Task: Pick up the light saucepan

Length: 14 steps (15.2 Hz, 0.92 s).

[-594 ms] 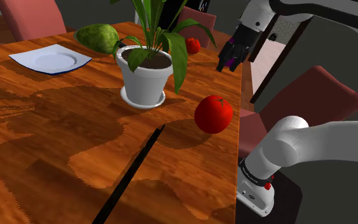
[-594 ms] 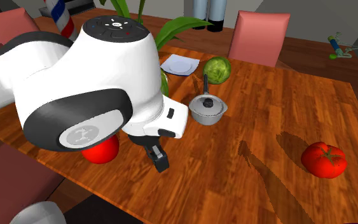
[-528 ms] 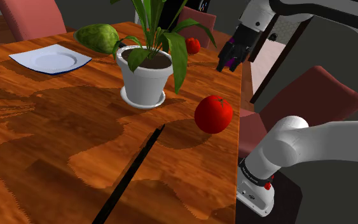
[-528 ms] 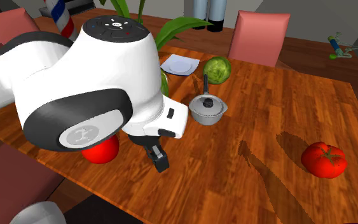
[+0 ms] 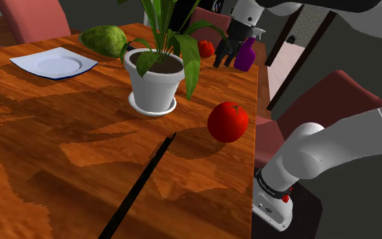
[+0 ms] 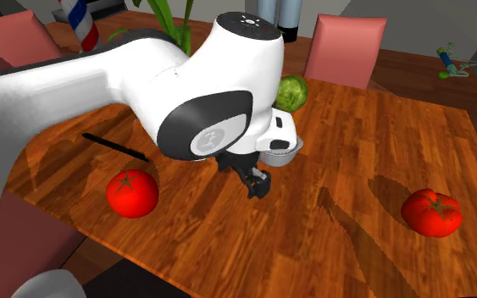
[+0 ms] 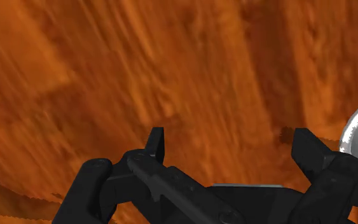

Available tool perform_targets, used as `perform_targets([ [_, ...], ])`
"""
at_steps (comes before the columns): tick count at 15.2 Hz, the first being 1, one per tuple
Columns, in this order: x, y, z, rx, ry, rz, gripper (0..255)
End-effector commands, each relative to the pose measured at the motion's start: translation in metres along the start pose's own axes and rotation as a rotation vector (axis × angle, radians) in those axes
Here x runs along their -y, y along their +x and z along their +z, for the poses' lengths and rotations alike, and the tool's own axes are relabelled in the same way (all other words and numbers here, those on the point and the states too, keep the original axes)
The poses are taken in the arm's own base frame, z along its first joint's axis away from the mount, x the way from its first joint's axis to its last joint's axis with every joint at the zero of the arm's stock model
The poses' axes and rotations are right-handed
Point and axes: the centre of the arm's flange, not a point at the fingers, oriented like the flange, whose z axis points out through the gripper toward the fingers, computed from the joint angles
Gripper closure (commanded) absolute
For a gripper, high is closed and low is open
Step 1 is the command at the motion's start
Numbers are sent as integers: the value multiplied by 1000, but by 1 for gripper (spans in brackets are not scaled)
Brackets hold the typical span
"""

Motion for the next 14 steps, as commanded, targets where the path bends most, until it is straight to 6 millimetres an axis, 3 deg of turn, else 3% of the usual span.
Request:
perform_targets([
  [1,-2,27,7,5,4,-64,0],
  [7,6,107,21,21,19,-249,0],
  [14,33,196,39,41,37,-464,0],
])
